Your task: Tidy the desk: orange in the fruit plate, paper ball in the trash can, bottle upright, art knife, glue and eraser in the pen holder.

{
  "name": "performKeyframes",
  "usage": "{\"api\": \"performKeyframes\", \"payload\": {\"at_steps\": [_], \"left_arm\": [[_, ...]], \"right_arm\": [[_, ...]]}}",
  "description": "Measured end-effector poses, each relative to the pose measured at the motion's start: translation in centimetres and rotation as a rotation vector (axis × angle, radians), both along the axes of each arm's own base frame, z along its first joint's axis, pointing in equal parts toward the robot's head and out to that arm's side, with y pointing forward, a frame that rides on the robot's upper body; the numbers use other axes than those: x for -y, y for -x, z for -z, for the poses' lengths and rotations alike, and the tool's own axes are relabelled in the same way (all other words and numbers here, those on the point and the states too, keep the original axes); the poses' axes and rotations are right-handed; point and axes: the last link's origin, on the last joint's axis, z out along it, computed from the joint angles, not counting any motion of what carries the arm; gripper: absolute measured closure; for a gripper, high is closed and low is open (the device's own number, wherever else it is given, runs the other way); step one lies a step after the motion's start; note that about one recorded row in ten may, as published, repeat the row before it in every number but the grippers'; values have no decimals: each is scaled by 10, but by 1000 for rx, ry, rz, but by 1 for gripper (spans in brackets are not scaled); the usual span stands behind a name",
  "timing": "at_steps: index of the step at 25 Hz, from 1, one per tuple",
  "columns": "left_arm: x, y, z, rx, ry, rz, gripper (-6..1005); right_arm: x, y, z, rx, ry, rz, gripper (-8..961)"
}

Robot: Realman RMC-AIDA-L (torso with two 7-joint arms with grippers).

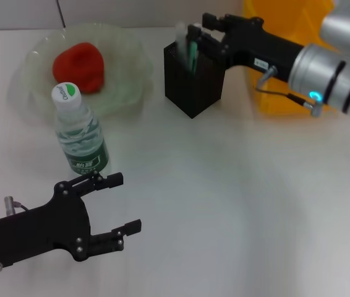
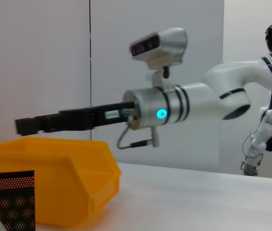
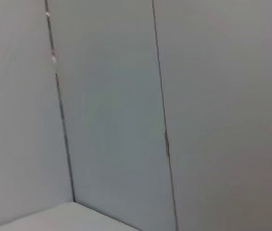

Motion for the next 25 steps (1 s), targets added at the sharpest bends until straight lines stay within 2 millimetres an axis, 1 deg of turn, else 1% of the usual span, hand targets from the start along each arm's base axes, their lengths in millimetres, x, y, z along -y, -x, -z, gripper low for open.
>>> {"api": "performKeyframes", "payload": {"at_steps": [2, 3, 4, 5, 7, 8, 9, 10, 12, 13, 14, 15, 16, 17, 18, 19, 20, 25], "left_arm": [[0, 0, 0, 0, 0, 0, 185], [0, 0, 0, 1, 0, 0, 185], [0, 0, 0, 1, 1, 0, 185], [0, 0, 0, 1, 1, 0, 185], [0, 0, 0, 2, 1, -1, 185], [0, 0, 0, 2, 1, -1, 185], [0, 0, -1, 2, 0, -1, 185], [0, 0, -1, 2, 0, -1, 185], [-1, -1, -1, 2, 1, 1, 185], [-1, -1, -1, 2, 2, 2, 185], [-1, -1, -1, 2, 2, 2, 185], [-2, -1, 0, 2, 2, 2, 185], [-2, -1, 0, 2, 2, 2, 185], [-2, -1, 0, 0, 2, 2, 185], [-2, -1, 0, -2, 4, 1, 185], [-2, -1, 0, -3, 5, 2, 185], [-2, -1, 1, -4, 8, 3, 185], [1, -3, 4, -4, 48, 10, 185]], "right_arm": [[11, -6, -4, -35, 15, -13, 682], [24, -11, -9, -79, 30, -35, 648], [24, -11, -9, -79, 30, -35, 605], [34, -15, -13, -107, 40, -49, 562], [55, -23, -21, -156, 72, -79, 475], [81, -35, -28, -182, 123, -126, 432], [81, -35, -28, -182, 123, -126, 390], [95, -43, -31, -180, 156, -151, 349], [119, -57, -32, -158, 221, -190, 266], [143, -71, -31, -107, 282, -225, 224], [143, -71, -31, -107, 282, -225, 209], [160, -82, -30, -65, 311, -246, 194], [160, -82, -30, -65, 311, -246, 179], [167, -86, -29, -48, 318, -255, 165], [179, -97, -26, -6, 317, -256, 150], [179, -97, -26, -6, 317, -256, 135], [185, -104, -25, 20, 304, -257, 120], [191, -110, -22, 48, 266, -285, 120]]}}
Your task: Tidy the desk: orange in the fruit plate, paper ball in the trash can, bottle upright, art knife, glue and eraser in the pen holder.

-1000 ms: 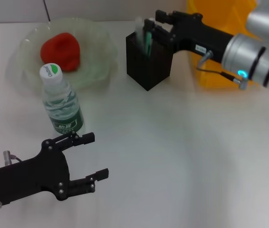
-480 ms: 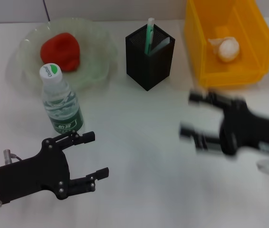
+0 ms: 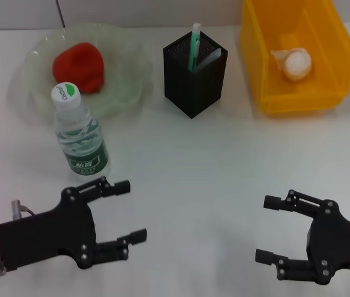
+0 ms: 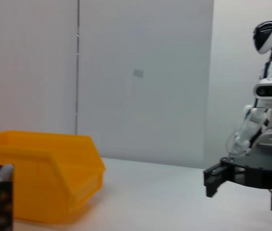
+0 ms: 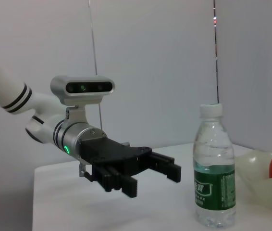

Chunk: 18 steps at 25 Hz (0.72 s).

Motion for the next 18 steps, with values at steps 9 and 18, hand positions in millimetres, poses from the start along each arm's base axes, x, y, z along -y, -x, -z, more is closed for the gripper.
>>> {"api": "performKeyframes", "payload": {"at_steps": [9, 18], "left_arm": [[2, -1, 3, -6, 39, 2, 185], [-1, -2, 3, -12, 36, 5, 185]], "right_arm": [[-4, 3, 2, 2, 1, -24, 120], [-7, 6, 5, 1, 10, -32, 120]]}}
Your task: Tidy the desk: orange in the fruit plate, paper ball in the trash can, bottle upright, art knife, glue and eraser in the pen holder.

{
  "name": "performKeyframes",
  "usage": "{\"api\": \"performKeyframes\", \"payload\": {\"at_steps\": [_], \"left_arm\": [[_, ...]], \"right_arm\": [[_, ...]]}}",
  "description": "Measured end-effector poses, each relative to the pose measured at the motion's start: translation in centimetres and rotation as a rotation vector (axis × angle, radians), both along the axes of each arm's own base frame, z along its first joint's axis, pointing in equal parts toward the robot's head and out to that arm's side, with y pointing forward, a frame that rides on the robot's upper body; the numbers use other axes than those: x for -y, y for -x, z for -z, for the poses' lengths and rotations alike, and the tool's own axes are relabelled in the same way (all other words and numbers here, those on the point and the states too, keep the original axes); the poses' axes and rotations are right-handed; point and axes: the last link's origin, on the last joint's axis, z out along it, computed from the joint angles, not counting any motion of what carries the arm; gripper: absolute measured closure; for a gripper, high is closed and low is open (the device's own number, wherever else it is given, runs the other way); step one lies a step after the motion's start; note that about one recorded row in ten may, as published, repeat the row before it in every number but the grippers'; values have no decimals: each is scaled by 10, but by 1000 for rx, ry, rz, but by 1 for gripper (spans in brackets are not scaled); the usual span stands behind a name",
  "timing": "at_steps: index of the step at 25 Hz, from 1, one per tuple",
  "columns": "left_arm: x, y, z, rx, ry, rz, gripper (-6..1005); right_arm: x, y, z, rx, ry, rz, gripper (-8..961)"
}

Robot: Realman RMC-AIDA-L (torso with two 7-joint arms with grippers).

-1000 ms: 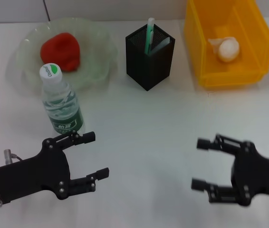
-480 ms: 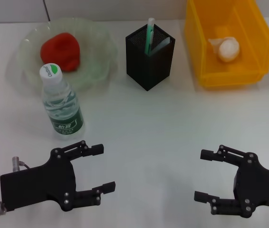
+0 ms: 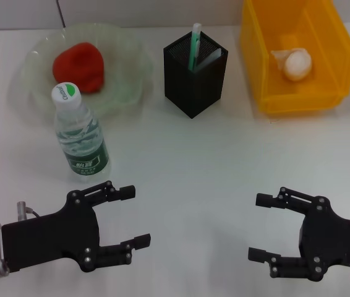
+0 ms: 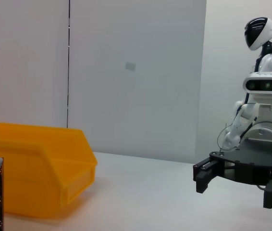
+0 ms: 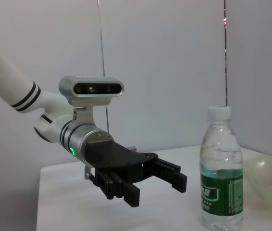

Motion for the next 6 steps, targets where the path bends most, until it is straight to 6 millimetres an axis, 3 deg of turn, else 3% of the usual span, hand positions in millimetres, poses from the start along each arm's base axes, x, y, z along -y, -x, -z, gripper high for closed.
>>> {"api": "performKeyframes", "payload": {"at_steps": [6], "left_arm": [[0, 0, 0, 1, 0, 0, 185]], "right_arm": [[0, 1, 1, -1, 4, 0, 120]]}}
